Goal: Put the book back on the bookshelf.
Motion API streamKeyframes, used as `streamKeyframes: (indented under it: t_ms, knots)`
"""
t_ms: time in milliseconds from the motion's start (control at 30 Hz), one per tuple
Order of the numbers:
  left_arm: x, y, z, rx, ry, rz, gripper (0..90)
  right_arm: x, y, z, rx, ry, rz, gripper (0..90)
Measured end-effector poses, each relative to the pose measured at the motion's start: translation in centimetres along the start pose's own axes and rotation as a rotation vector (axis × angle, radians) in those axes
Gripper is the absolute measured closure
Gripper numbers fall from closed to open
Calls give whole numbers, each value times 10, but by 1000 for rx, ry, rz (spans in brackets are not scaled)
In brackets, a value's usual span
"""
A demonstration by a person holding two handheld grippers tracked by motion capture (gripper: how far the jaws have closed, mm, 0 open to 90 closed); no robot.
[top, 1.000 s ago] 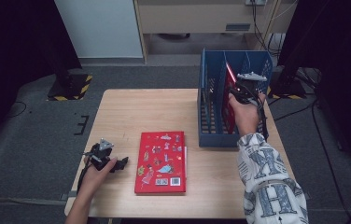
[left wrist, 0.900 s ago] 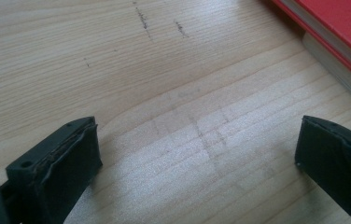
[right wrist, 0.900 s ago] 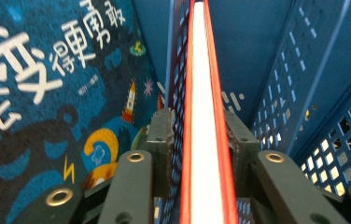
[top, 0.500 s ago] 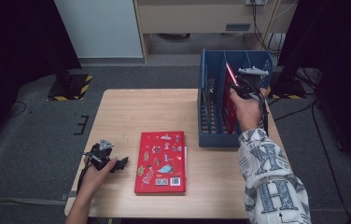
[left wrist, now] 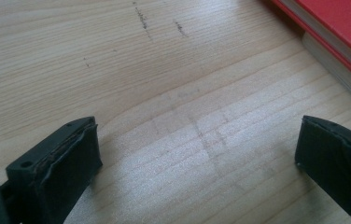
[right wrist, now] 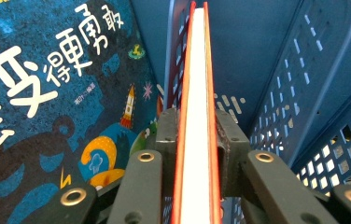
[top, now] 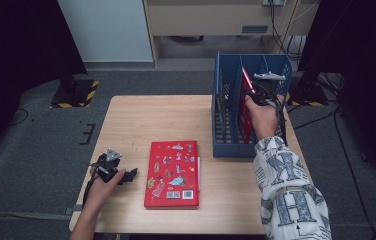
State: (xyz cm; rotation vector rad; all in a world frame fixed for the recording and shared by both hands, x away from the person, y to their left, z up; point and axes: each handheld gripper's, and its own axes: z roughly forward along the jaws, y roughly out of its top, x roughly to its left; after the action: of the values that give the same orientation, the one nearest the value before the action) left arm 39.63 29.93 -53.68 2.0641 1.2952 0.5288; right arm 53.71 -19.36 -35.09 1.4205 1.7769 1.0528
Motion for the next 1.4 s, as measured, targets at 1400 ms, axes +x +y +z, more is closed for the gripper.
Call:
streamKeyframes:
  t_ms: [1400]
  knots:
    - [0, 0, 0, 0, 0, 1, 0, -1, 7, 3, -55, -106, -24, 792]
